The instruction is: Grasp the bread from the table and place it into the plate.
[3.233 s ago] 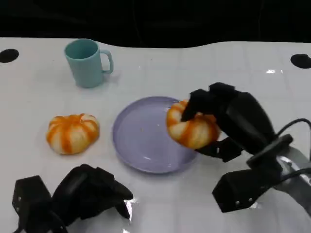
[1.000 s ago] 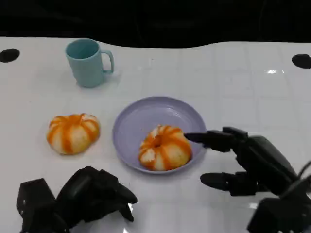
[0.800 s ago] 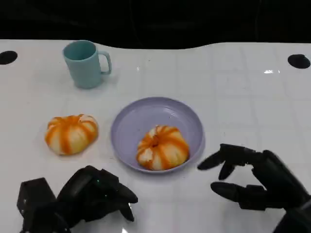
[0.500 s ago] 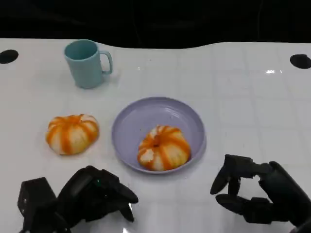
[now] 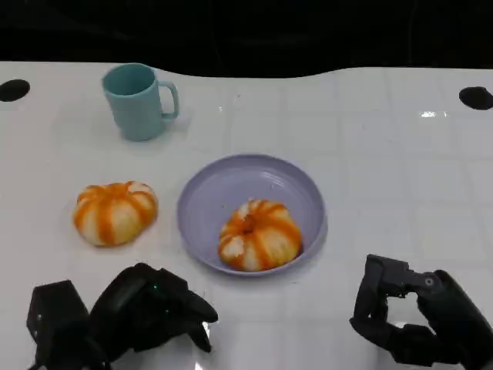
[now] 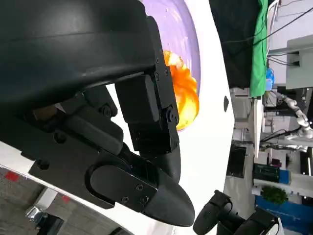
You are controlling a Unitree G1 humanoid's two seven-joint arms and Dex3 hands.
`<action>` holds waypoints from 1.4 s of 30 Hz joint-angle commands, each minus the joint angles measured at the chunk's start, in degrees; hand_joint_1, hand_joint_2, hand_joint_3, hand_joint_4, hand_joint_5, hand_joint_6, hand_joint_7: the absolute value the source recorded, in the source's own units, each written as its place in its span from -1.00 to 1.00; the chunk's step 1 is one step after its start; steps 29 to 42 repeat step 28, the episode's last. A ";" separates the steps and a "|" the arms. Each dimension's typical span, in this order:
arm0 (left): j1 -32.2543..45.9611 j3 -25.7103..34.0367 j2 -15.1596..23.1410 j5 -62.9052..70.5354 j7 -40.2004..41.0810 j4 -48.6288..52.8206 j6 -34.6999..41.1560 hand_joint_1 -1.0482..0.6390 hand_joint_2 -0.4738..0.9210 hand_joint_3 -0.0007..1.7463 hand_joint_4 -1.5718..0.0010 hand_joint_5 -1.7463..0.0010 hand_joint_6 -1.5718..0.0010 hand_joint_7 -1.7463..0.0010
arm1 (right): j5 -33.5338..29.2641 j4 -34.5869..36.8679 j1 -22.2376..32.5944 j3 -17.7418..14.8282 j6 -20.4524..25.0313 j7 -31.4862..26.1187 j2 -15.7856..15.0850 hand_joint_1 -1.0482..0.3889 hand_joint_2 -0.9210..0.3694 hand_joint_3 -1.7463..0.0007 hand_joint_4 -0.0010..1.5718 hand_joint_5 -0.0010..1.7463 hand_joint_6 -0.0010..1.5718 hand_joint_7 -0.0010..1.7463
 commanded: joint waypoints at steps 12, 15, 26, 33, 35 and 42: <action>-1.69 0.84 1.66 0.24 0.55 3.01 -2.00 -1.00 0.92 -0.99 -0.60 -0.03 -0.99 0.95 | 1.16 5.96 -2.98 -1.76 -4.22 1.38 0.94 -0.22 -0.98 0.60 0.14 1.00 -0.05 1.00; -1.92 1.04 1.55 -0.16 0.16 3.46 -1.76 -1.00 0.91 -1.00 -0.61 -0.03 -0.99 0.95 | 0.95 6.70 -3.32 -1.84 -4.89 1.42 1.06 -0.23 -0.99 0.60 0.14 1.00 -0.05 1.00; -2.13 1.41 1.60 -0.72 -1.01 4.10 -1.95 -1.00 0.91 -1.00 -0.60 -0.03 -0.98 0.96 | 0.34 8.19 -4.17 -2.21 -5.40 1.39 1.39 -0.24 -0.99 0.62 0.13 1.00 -0.06 1.00; -2.23 1.44 1.59 -0.71 -0.86 4.26 -2.14 -1.00 0.91 -1.00 -0.59 -0.02 -0.98 0.96 | 0.33 8.21 -4.31 -2.17 -5.30 1.58 1.33 -0.23 -0.99 0.62 0.13 1.00 -0.06 1.00; -2.23 1.44 1.59 -0.71 -0.86 4.26 -2.14 -1.00 0.91 -1.00 -0.59 -0.02 -0.98 0.96 | 0.33 8.21 -4.31 -2.17 -5.30 1.58 1.33 -0.23 -0.99 0.62 0.13 1.00 -0.06 1.00; -2.23 1.44 1.59 -0.71 -0.86 4.26 -2.14 -1.00 0.91 -1.00 -0.59 -0.02 -0.98 0.96 | 0.33 8.21 -4.31 -2.17 -5.30 1.58 1.33 -0.23 -0.99 0.62 0.13 1.00 -0.06 1.00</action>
